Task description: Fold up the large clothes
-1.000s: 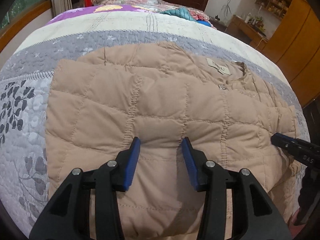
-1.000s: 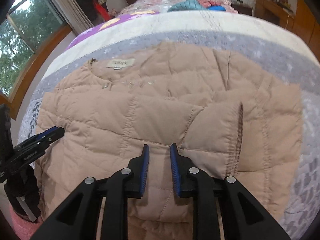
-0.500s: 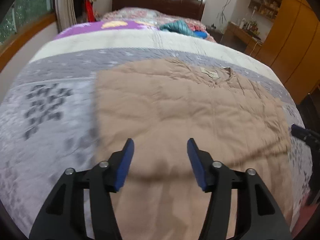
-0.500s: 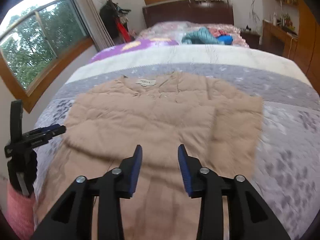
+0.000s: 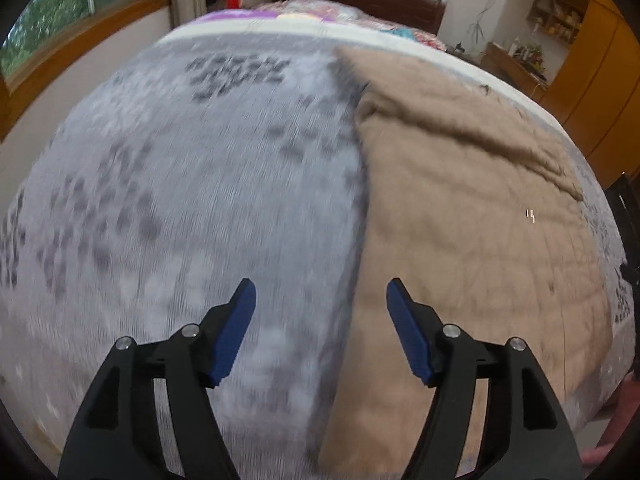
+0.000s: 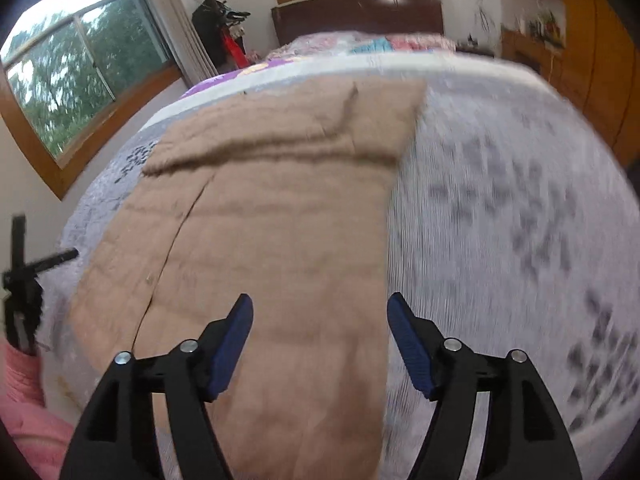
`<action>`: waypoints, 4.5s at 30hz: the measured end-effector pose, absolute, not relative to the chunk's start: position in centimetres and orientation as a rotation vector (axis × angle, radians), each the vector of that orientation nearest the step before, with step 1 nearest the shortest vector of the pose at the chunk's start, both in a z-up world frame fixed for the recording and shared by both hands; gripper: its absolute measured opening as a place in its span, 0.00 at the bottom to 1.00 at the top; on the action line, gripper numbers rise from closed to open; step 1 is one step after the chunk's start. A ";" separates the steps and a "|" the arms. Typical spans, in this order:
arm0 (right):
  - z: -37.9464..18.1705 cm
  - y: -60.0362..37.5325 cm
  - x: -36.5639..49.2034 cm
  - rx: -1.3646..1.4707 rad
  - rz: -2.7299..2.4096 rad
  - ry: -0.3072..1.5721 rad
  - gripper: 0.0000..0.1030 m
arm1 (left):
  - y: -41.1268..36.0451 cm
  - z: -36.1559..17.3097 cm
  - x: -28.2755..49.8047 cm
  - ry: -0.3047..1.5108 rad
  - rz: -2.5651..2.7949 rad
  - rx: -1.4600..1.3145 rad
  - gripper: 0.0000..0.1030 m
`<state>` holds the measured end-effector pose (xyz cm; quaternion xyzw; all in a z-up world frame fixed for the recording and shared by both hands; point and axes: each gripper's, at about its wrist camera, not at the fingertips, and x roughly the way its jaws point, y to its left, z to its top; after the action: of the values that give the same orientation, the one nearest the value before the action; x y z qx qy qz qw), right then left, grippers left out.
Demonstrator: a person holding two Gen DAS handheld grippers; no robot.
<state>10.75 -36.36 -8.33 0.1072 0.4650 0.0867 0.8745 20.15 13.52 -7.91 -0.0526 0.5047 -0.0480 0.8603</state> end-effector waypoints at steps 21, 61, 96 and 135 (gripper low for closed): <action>-14.0 -37.4 5.3 0.373 0.236 1.071 0.23 | 11.1 -11.8 14.7 1.138 -0.255 -0.198 0.53; -4.1 -36.6 6.6 0.267 0.281 0.873 0.10 | 12.1 -3.2 15.7 0.887 -0.367 -0.252 0.07; -2.9 -43.5 38.4 0.394 0.208 1.043 0.10 | 6.9 -3.3 50.8 0.946 -0.212 -0.245 0.07; -4.7 -46.3 35.7 0.571 0.239 1.003 0.67 | 10.3 -6.0 48.7 1.049 -0.269 -0.311 0.39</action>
<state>35.66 -46.28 -4.73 0.2694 0.4729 0.1129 0.8313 48.72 10.33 -6.04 -0.1475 0.4972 -0.1276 0.8454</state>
